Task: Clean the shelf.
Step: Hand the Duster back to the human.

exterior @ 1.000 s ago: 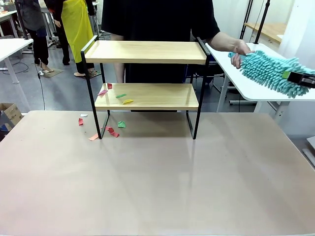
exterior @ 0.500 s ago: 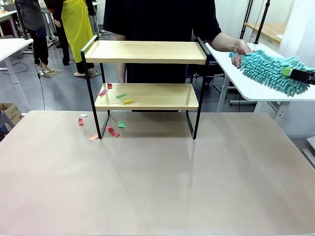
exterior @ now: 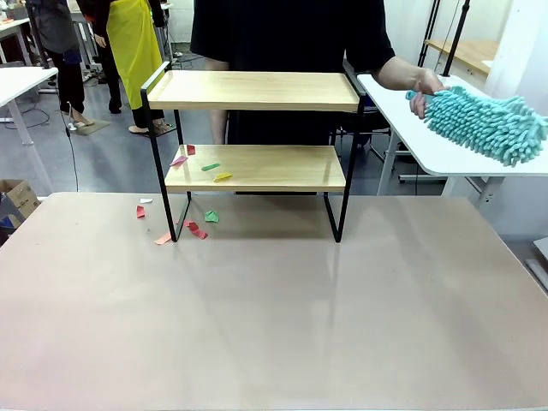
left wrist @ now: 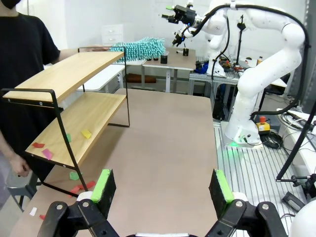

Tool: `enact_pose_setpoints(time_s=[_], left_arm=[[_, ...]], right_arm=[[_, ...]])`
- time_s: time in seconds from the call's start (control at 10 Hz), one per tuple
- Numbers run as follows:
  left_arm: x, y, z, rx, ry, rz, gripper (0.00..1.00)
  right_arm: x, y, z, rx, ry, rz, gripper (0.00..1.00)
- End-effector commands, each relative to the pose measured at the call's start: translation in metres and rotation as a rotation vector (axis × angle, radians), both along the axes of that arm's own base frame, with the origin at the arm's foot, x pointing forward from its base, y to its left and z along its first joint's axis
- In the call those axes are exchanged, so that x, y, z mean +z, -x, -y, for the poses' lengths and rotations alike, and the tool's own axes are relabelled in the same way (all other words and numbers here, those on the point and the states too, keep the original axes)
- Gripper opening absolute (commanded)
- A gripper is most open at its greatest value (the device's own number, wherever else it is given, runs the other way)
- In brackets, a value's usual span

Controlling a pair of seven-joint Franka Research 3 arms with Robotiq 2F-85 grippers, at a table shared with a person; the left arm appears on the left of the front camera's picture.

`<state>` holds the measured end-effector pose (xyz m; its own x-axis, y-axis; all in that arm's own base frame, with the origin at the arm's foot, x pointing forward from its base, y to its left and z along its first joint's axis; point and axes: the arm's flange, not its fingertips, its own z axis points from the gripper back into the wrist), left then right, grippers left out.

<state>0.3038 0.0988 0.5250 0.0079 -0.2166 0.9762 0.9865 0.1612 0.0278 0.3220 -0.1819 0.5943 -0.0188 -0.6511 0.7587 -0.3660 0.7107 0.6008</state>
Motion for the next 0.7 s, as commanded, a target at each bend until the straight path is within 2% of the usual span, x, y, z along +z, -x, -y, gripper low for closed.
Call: enact_pose_setpoints(time_s=[0.0, 0.2, 0.4, 0.5, 0.6], left_arm=[[0.002, -0.001, 0.001, 0.001, 0.023, 0.013, 1.00], [0.002, -0.001, 0.001, 0.001, 0.023, 0.013, 1.00], [0.002, -0.001, 0.001, 0.001, 0.023, 0.013, 1.00], [0.002, -0.001, 0.001, 0.001, 0.023, 0.013, 1.00], [0.002, -0.001, 0.001, 0.001, 0.023, 0.013, 1.00]], right_arm=[[-0.005, -0.005, 0.038, 0.029, -0.156, 0.012, 1.00], [-0.010, -0.005, 0.057, 0.016, -0.216, 0.011, 1.00], [-0.014, -0.019, 0.052, 0.079, -0.176, -0.042, 1.00], [-0.019, -0.001, 0.058, 0.014, -0.192, -0.002, 1.00], [-0.019, -0.001, 0.058, 0.014, -0.192, -0.002, 1.00]])
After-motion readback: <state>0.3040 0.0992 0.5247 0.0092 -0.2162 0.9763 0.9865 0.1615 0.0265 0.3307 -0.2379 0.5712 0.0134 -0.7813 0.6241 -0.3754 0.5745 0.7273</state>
